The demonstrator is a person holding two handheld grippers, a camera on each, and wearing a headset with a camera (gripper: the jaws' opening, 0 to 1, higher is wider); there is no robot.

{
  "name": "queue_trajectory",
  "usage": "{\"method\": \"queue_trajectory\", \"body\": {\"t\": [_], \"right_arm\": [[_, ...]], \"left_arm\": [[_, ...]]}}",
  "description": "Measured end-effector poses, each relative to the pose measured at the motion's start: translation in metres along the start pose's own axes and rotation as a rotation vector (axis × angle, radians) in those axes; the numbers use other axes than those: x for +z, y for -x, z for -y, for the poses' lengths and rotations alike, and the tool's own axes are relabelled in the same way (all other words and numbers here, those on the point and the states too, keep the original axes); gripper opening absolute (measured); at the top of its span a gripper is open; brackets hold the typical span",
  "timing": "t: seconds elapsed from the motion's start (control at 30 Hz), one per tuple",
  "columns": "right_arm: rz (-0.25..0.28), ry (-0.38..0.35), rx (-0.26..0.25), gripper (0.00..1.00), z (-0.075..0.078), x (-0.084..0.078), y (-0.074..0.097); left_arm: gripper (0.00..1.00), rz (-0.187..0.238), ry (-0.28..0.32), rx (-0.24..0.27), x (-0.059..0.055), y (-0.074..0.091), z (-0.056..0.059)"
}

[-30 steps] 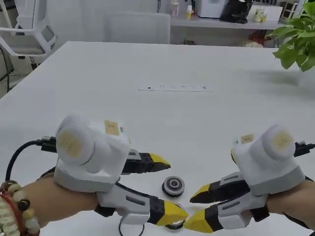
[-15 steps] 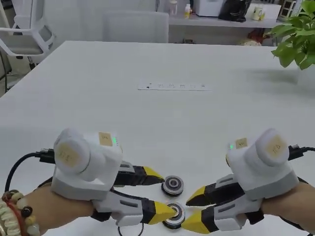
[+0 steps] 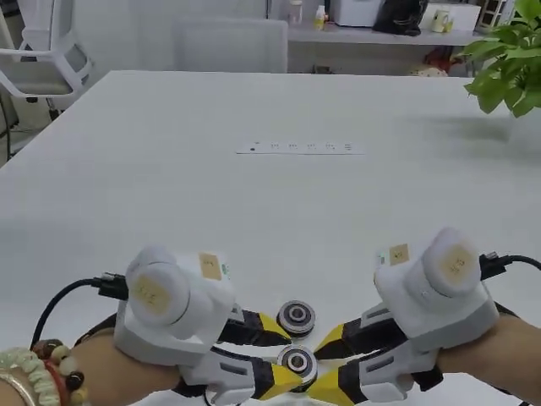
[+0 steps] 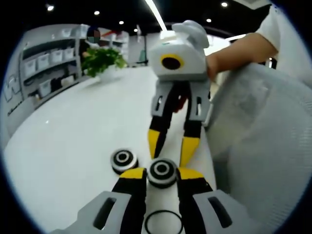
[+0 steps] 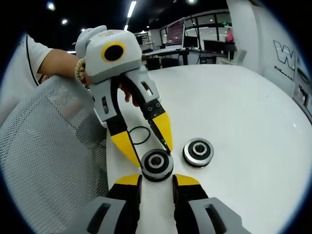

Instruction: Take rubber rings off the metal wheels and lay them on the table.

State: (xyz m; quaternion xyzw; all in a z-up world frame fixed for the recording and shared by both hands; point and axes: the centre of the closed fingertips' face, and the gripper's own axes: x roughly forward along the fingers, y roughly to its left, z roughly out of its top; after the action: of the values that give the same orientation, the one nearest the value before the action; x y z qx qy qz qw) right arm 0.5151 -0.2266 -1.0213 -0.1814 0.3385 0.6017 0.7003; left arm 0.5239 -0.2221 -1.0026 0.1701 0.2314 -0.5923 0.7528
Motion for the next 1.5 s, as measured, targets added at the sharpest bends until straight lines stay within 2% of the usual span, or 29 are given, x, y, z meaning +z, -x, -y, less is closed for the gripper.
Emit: {"method": "queue_trajectory", "body": {"t": [0.33,0.43,0.5,0.57,0.7,0.87,1.37,1.43,1.47,1.5], "right_arm": [[0.000,0.015,-0.007,0.20,0.0008,0.0008,-0.0002],[0.000,0.017,-0.008,0.20,0.0007,0.0008,-0.0002],[-0.001,0.020,-0.011,0.19,0.0012,0.0007,-0.0002],[-0.002,0.020,-0.012,0.19,0.0014,0.0007,-0.0003],[-0.007,0.026,-0.014,0.20,0.0015,-0.0001,-0.0008],[-0.010,0.045,-0.019,0.19,0.0016,-0.0001,-0.0019],[-0.031,0.069,-0.024,0.11,0.0022,-0.0042,0.0006],[-0.040,0.078,-0.031,0.04,0.0036,-0.0055,0.0020],[-0.022,0.091,-0.056,0.00,0.0079,-0.0028,0.0025],[-0.040,0.073,-0.040,0.00,0.0051,-0.0063,0.0021]], "left_arm": [[0.25,0.014,0.017,0.005,0.0031,-0.0017,-0.0003],[0.20,0.016,0.019,0.012,0.0032,-0.0007,-0.0027],[0.15,0.017,0.025,0.000,0.0028,-0.0006,-0.0002],[0.14,0.012,-0.013,-0.001,0.0026,-0.0019,0.0026],[0.15,0.010,-0.002,0.002,0.0030,-0.0029,0.0013],[0.15,0.008,-0.032,0.002,0.0029,-0.0033,0.0018],[0.14,0.016,-0.036,0.006,0.0029,-0.0029,0.0014],[0.14,0.016,-0.036,0.008,0.0026,-0.0027,0.0011],[0.14,0.016,-0.035,0.008,0.0026,-0.0027,0.0010],[0.14,0.017,-0.037,0.009,0.0027,-0.0027,0.0009]]}}
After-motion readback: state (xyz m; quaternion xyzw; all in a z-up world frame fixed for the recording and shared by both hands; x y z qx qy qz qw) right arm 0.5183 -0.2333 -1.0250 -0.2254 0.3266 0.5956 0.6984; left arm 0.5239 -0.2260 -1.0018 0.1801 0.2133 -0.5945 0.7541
